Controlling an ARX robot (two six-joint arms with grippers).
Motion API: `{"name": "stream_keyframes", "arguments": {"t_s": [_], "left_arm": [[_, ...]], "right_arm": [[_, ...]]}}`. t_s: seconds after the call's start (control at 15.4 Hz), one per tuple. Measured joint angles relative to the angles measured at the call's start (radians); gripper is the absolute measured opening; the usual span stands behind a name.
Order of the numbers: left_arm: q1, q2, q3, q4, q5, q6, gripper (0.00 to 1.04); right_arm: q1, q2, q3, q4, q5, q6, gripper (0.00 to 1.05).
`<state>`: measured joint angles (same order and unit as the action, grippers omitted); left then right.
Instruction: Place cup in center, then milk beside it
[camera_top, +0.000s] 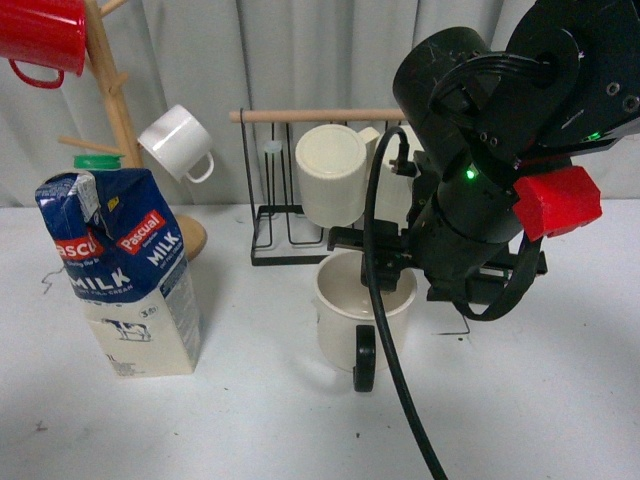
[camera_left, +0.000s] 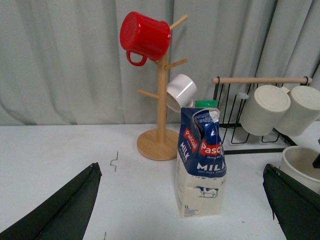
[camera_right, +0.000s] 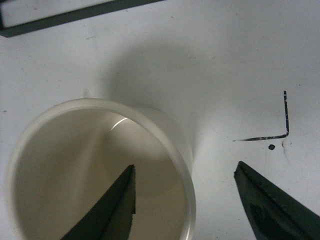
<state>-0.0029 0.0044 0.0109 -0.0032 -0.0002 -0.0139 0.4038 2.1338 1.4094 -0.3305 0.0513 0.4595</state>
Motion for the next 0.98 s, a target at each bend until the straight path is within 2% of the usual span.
{"name": "stream_keyframes", "arguments": {"t_s": [0.13,0.26,0.46,0.52,0.59,0.65,0.72,0.78,0.98], "left_arm": [[0.000,0.000,0.000,0.000,0.000,0.000,0.98],[0.000,0.000,0.000,0.000,0.000,0.000,0.98],[0.000,0.000,0.000,0.000,0.000,0.000,0.98],[0.000,0.000,0.000,0.000,0.000,0.000,0.98],[0.000,0.000,0.000,0.000,0.000,0.000,0.98],[0.000,0.000,0.000,0.000,0.000,0.000,0.98],[0.000,0.000,0.000,0.000,0.000,0.000,0.98],[0.000,0.000,0.000,0.000,0.001,0.000,0.98],[0.000,0.000,0.000,0.000,-0.001,0.000,0.98]], "right_arm": [[-0.018,-0.039,-0.004,0.017,-0.039,-0.001,0.77],[-0.047,-0.151,-0.057,0.075,-0.118,-0.008,1.00],[-0.126,-0.413,-0.247,0.279,-0.243,-0.026,0.98],[-0.140,-0.509,-0.402,0.592,-0.111,-0.112,0.90],[-0.175,-0.620,-0.586,0.850,0.047,-0.242,0.78],[-0.224,-0.728,-0.745,1.001,0.095,-0.327,0.67],[-0.272,-0.850,-0.894,1.113,0.100,-0.389,0.54],[-0.282,-0.929,-0.985,1.158,0.093,-0.416,0.41],[-0.308,-1.024,-1.147,1.153,0.040,-0.451,0.03]]}}
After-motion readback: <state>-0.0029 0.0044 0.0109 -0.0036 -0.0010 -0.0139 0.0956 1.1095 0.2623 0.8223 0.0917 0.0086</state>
